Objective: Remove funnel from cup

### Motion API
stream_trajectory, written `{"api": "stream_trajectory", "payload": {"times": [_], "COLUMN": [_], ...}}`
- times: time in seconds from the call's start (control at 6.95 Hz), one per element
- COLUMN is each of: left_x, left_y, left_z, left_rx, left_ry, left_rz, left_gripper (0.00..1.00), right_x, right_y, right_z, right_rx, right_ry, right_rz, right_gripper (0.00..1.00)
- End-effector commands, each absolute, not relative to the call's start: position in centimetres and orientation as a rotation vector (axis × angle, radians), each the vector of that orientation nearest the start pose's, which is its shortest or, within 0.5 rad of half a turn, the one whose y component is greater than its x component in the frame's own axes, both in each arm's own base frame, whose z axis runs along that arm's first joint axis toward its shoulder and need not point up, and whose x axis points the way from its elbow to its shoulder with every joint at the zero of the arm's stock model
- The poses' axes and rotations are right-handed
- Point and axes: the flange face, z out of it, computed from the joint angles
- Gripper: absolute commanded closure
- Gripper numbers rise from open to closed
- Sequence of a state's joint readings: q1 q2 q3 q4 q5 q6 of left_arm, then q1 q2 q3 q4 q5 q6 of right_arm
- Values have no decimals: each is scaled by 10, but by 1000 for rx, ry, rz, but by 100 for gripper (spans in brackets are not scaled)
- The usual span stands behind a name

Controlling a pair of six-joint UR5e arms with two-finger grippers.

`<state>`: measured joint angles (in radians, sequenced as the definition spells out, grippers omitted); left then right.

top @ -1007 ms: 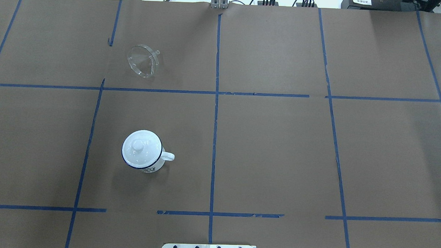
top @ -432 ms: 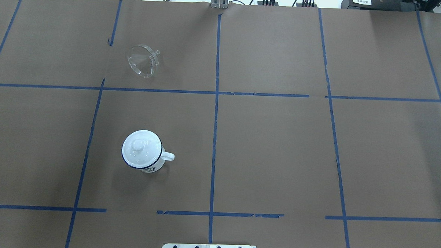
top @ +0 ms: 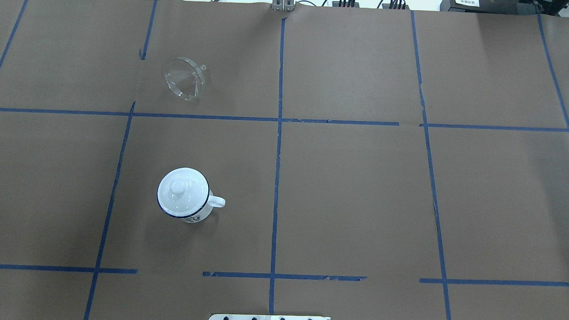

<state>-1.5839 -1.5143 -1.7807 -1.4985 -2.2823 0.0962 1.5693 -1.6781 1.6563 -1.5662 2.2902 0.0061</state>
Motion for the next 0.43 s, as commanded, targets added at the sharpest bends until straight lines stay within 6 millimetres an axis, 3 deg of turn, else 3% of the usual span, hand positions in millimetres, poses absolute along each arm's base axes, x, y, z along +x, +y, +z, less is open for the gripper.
{"api": "stream_trajectory", "payload": {"times": [0.0,0.29], "left_x": [-67,-66], "left_y": [-470,-470], "left_z": [586,583], "left_rx": [122,125], "left_ry": [797,822], "left_rz": [121,122], "left_gripper": [0,0], "right_x": [67,67], "right_y": [-445,-445], "right_z": [670,670], "right_rx": [-19,-19], "right_ry": [-719,-719], "right_rz": [10,10], "right_gripper": [0,0]}}
